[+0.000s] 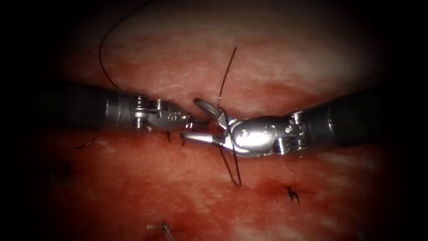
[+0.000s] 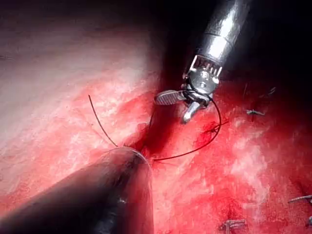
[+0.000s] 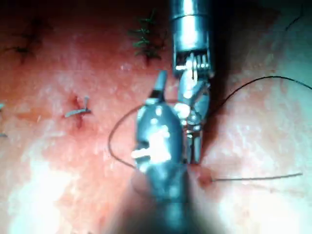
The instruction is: Wound Closure
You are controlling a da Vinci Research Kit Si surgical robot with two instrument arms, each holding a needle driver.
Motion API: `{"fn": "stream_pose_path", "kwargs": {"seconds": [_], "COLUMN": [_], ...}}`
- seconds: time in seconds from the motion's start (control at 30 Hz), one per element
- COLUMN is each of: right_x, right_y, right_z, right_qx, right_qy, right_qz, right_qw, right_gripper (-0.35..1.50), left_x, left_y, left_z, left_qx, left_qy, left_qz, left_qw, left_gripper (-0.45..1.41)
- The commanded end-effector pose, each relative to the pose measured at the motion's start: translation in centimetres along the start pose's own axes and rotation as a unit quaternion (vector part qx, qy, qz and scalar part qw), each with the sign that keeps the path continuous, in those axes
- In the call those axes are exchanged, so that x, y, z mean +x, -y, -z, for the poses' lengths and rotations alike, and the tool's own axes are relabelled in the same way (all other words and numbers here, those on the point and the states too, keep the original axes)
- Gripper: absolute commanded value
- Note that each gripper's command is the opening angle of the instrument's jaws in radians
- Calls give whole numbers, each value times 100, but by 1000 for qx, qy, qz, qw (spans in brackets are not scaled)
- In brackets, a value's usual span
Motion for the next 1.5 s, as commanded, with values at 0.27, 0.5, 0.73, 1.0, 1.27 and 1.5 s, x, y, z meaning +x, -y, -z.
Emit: {"fn": "stream_pose_path", "kwargs": {"seconds": [0.27,0.5,0.73,1.0,1.27,1.5], "right_x": [-27,-48,-65,-96,-90,-79], "right_y": [-16,-16,-10,20,24,25], "right_z": [-1,0,0,-7,-4,-4], "right_qx": [-38,-50,-25,43,67,63], "right_qy": [85,163,270,291,276,213], "right_qz": [14,24,63,67,61,60], "right_qw": [996,985,960,953,957,973], "right_gripper": [91,84,81,79,78,78], "left_x": [17,45,70,124,121,78], "left_y": [-38,-62,-62,-21,18,48], "left_z": [36,57,89,127,80,34], "left_qx": [8,15,15,50,56,39], "left_qy": [13,22,22,11,32,53], "left_qz": [7,3,-6,-66,-97,-109], "left_qw": [1000,1000,1000,997,993,992], "left_gripper": [-45,-45,-45,-45,-45,-45]}}
